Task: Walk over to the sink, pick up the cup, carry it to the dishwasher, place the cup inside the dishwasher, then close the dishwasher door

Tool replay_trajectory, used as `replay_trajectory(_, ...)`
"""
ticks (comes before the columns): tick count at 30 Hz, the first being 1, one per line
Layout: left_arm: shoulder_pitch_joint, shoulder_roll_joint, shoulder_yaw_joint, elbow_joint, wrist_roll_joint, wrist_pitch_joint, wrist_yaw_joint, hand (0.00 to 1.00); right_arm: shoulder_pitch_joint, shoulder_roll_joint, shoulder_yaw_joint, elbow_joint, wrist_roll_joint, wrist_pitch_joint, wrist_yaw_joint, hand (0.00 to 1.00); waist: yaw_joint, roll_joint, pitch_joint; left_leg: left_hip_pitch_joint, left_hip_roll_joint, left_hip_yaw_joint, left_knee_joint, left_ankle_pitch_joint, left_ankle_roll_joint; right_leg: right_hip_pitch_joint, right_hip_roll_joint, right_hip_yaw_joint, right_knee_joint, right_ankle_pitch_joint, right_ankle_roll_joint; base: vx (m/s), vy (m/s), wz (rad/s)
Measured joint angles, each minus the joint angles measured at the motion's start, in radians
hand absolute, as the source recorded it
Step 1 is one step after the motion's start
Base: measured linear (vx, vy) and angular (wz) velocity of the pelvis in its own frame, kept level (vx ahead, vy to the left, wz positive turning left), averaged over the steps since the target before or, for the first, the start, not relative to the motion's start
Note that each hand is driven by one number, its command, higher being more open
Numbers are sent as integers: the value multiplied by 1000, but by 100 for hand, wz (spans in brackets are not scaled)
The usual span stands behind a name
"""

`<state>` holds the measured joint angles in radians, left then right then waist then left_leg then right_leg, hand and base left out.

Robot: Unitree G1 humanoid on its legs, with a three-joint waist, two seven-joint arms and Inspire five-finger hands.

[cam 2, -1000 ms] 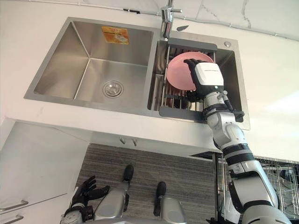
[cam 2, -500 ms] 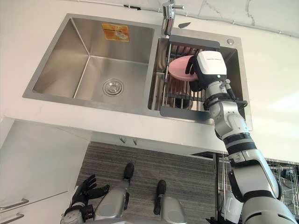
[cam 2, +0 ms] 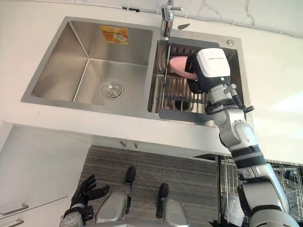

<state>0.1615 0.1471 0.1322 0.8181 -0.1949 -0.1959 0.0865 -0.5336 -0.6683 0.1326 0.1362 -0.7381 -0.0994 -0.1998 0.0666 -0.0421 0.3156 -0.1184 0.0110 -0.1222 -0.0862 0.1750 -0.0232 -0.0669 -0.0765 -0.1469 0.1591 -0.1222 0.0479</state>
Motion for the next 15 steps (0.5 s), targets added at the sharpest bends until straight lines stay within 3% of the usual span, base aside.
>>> replay_trajectory(9,20,8,20,-29,18,8,-1,90,225,4,-155,-265,3,-51,-19,30,-26,-6,-8,57,0,29,0,-20,0,52,0,26,-15,-4,1,13,-3,-9)
replay_trajectory(15,33,14,34,-57,23,9,-2,90,382,61,-254,-381,13,-75,-20,30,-52,-21,-53,105,2,45,0,-35,-1,103,1,40,-39,-3,2,28,-10,-9)
